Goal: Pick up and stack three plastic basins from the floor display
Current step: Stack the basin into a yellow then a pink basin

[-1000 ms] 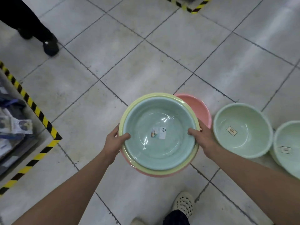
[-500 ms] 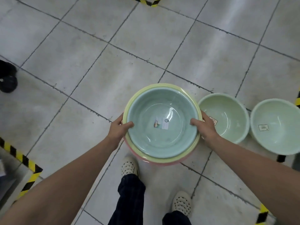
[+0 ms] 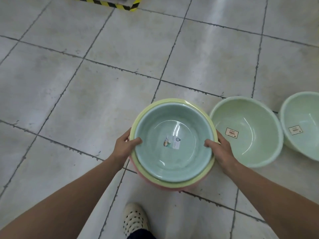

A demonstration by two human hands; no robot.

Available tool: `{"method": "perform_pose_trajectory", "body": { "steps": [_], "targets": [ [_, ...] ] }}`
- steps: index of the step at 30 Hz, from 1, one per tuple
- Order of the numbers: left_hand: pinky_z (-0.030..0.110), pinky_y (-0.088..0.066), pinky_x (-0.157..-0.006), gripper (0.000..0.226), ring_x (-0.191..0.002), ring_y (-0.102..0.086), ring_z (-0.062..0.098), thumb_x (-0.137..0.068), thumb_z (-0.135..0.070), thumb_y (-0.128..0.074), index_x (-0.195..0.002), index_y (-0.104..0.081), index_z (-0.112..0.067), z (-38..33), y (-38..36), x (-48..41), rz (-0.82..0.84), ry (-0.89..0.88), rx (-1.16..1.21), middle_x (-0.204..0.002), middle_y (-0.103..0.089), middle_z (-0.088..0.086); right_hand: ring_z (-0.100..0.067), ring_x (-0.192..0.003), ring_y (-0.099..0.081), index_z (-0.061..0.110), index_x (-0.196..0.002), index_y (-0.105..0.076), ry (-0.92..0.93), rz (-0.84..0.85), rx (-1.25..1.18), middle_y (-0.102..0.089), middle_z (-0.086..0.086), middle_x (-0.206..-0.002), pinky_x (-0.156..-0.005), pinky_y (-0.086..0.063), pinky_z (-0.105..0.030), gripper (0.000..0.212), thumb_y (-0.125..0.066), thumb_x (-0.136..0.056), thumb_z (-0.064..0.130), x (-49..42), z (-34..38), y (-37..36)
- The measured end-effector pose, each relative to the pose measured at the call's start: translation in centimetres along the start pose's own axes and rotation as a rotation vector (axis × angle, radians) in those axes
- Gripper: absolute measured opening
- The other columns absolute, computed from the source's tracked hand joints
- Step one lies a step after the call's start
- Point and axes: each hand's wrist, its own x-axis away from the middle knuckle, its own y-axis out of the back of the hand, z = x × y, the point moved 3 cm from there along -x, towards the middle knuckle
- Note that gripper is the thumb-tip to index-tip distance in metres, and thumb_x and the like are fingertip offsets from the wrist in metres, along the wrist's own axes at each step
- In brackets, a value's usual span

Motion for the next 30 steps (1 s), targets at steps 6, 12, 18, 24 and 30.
{"method": "perform_pose_trajectory", "body": {
  "steps": [6, 12, 18, 24, 30],
  "targets": [
    [0.024, -0.056, -0.053, 0.047, -0.078, -0.071, 0.022, -0.082, 0.004, -0.065, -0.124, -0.071, -0.018, 3.3, -1.5, -3.7, -0.003, 0.007, 0.029, -0.108, -0.073, 0.013, -0.016, -0.091, -0.069, 0.031, -0.130, -0.064, -0.020, -0.016, -0.035, -0.073, 0.003, -0.100, -0.064, -0.051, -0.023, 0.054, -0.062, -0.084, 0.003, -2.4, -3.5, -0.4],
    [0.028, -0.060, -0.060, 0.048, -0.087, -0.073, 0.027, -0.081, -0.001, -0.067, -0.123, -0.072, -0.024, 5.9, -1.8, -6.2, -0.037, 0.016, 0.039, -0.109, -0.075, 0.010, -0.017, -0.098, -0.070, 0.030, -0.131, -0.063, -0.017, 0.008, -0.075, -0.074, 0.004, -0.104, -0.070, -0.053, -0.024, 0.054, -0.061, -0.084, 0.002, -3.9, -6.3, -1.6],
    [0.028, -0.059, -0.064, 0.046, -0.093, -0.072, 0.025, -0.082, -0.001, -0.066, -0.117, -0.072, -0.030, 7.4, -1.8, -7.1, -0.012, 0.035, 0.017, -0.108, -0.075, 0.004, -0.015, -0.099, -0.069, 0.036, -0.131, -0.062, -0.016, -0.007, -0.068, -0.074, 0.007, -0.105, -0.072, -0.054, -0.026, 0.058, -0.062, -0.084, 0.002, -4.8, -7.9, -2.1],
    [0.034, -0.059, -0.072, 0.044, -0.098, -0.071, 0.025, -0.083, -0.004, -0.067, -0.118, -0.069, -0.031, 7.7, -1.8, -7.9, -0.020, 0.018, 0.009, -0.111, -0.073, 0.001, -0.011, -0.101, -0.069, 0.041, -0.133, -0.059, 0.023, 0.017, -0.036, -0.074, 0.010, -0.108, -0.083, -0.055, -0.031, 0.060, -0.063, -0.085, 0.004, -5.7, -8.6, -2.4],
    [0.034, -0.057, -0.071, 0.055, -0.097, -0.069, 0.024, -0.074, -0.022, -0.074, -0.128, -0.061, -0.023, 7.5, -2.2, -9.0, -0.020, -0.002, -0.043, -0.114, -0.068, 0.002, -0.017, -0.103, -0.070, 0.042, -0.125, -0.062, 0.030, 0.029, -0.042, -0.074, 0.006, -0.109, -0.085, -0.058, -0.037, 0.057, -0.065, -0.076, 0.014, -6.4, -8.5, -2.4]
  ]
}}
